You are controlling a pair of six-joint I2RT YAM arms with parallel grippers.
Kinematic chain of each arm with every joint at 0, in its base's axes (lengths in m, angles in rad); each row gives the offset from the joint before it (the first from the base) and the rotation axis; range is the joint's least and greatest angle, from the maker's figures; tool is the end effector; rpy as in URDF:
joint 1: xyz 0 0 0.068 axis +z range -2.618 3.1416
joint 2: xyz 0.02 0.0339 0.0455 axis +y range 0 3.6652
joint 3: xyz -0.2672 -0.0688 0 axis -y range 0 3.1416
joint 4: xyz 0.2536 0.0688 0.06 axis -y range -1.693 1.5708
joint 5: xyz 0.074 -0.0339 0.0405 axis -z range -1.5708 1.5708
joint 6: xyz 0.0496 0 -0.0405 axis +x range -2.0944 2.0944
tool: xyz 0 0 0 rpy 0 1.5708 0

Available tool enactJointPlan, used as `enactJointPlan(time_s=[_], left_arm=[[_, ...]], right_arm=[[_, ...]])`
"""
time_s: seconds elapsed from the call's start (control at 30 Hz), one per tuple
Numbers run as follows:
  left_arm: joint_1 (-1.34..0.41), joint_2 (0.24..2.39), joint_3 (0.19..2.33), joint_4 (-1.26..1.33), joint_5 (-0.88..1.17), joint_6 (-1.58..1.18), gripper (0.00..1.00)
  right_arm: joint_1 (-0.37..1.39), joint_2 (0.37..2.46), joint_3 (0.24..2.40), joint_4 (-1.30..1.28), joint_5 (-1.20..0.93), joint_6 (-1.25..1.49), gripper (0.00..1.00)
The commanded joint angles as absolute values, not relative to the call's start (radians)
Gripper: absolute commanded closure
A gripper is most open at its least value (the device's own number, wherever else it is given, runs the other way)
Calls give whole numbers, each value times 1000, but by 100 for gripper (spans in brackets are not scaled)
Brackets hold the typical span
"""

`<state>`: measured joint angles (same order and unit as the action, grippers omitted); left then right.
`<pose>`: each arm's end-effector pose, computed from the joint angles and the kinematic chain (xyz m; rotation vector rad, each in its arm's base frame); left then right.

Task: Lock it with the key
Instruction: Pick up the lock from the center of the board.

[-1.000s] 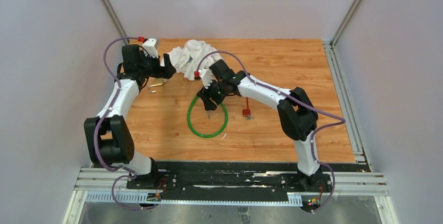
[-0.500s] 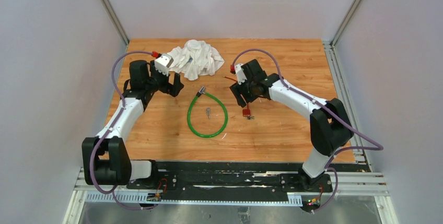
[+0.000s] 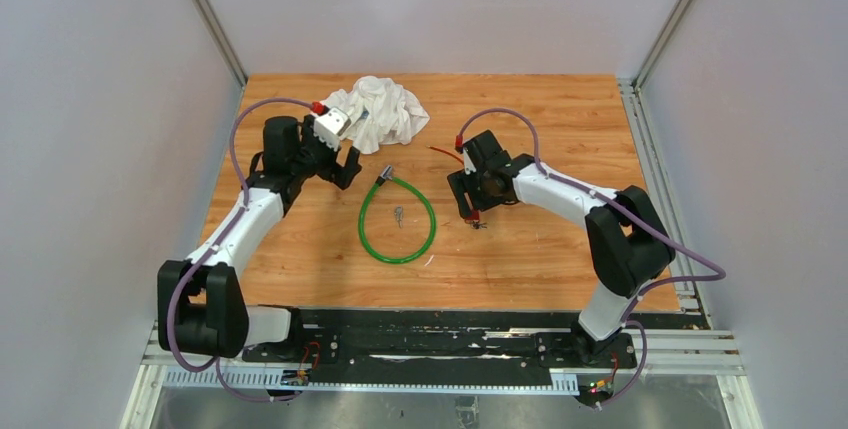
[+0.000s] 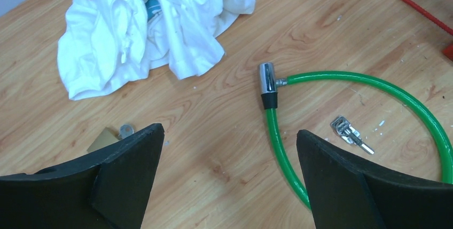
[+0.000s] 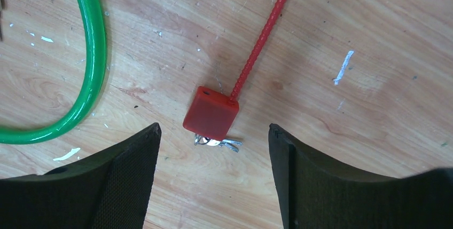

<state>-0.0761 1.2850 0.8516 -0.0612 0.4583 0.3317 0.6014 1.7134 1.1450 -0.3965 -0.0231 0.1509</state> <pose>0.3018 -0.0450 0.2616 0.6793 1.9069 -0.3113 0.3080 0.2128 0.1905 -0.5825 2.5006 0.3224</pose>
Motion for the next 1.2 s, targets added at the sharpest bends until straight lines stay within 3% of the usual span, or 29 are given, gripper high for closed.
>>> enactJointPlan(time_s=[0.0,0.77,0.87,0.97,1.17], left_arm=[[-122,1295,840,-44,417,374,1],[-170,1286,826,-29,411,377,1],[-170,1279,824,-25,410,377,1],[-170,1273,821,-18,407,376,1],[-170,1266,816,-17,408,378,1]], right_arm=[[610,1727,1121,-358,-22,204,28],[568,1817,1145,-356,21,183,56],[542,1801,1125,-357,26,171,57],[524,1798,1115,-357,30,163,48],[520,1797,1104,-365,39,151,45]])
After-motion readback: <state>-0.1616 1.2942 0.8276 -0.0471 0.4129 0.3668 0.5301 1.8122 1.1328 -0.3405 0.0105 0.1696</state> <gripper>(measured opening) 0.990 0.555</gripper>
